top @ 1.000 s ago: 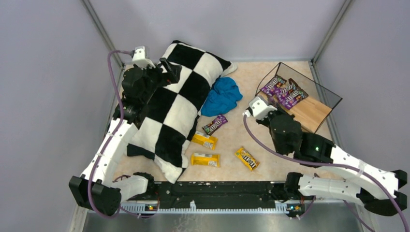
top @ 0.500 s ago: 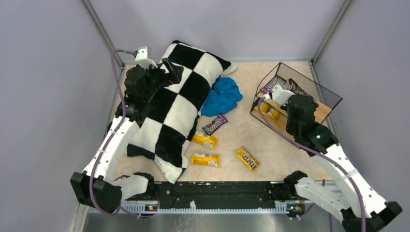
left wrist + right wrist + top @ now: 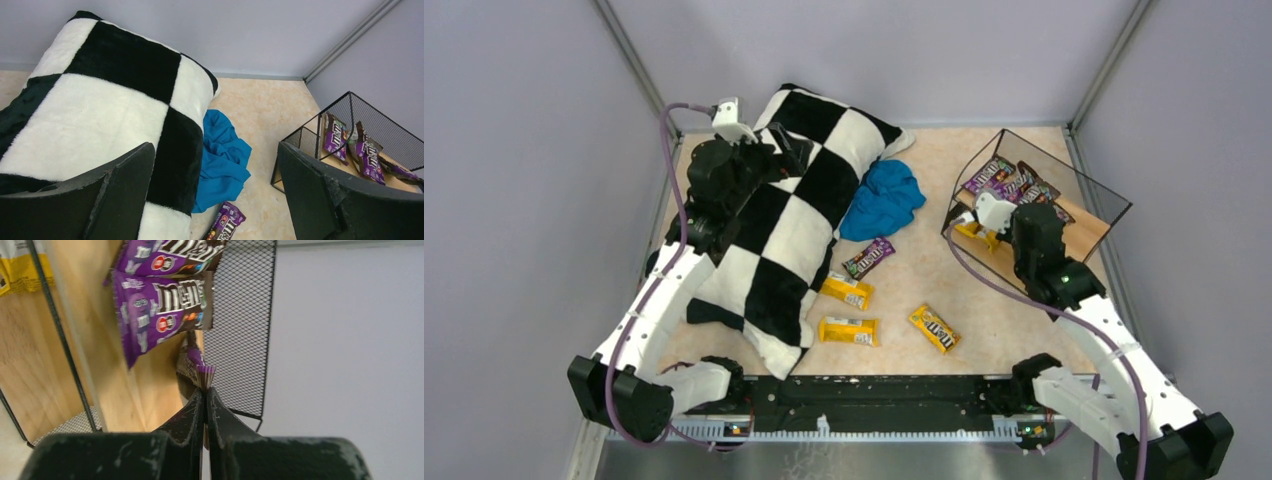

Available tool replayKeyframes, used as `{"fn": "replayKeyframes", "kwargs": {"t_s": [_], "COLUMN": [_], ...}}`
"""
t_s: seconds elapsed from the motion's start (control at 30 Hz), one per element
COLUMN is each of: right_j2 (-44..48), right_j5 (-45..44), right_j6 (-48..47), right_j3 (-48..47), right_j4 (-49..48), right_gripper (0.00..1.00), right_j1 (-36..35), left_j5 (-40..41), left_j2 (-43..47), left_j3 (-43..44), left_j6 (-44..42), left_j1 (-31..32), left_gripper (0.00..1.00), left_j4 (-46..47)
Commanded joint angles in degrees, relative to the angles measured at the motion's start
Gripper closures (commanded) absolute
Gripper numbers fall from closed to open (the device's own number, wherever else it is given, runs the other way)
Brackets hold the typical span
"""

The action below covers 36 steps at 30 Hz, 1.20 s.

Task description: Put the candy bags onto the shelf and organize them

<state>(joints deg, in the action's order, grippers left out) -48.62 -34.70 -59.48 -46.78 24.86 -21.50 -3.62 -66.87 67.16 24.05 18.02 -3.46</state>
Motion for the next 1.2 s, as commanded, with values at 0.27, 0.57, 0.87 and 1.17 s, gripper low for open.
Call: {"fn": "replayKeyframes", "kwargs": {"t_s": [0.27,0.57,0.87,1.17], "right_j2": [4.7,1.3,9.7,21.9], "right_j5": [9.1,9.0,9.2,20.6], "right_j6": [-4.5,-4.9,-4.1,4.9], "right_j3": [9.2,7.9,10.8,13.9], "right_j4": [-11.7,-12.7,-11.6,-10.8], "right_gripper": [1.00,1.00,0.60,0.27], "right_j1": [3.3,3.4,3.3,3.0], "left_j5": [0.8,1.9,1.3,0.9], "left_j2": [2.2,2.5,2.1,1.6], "left_j3": [1.5,1.7,2.0,1.9], "left_j6": [-1.5,-2.2,-2.1,-2.1], "left_j1": [2.7,2.8,2.8,2.8], "left_gripper": [0.02,0.01,0.02,0.01], "left_j4": [1.8,1.5,1.3,1.4]}}
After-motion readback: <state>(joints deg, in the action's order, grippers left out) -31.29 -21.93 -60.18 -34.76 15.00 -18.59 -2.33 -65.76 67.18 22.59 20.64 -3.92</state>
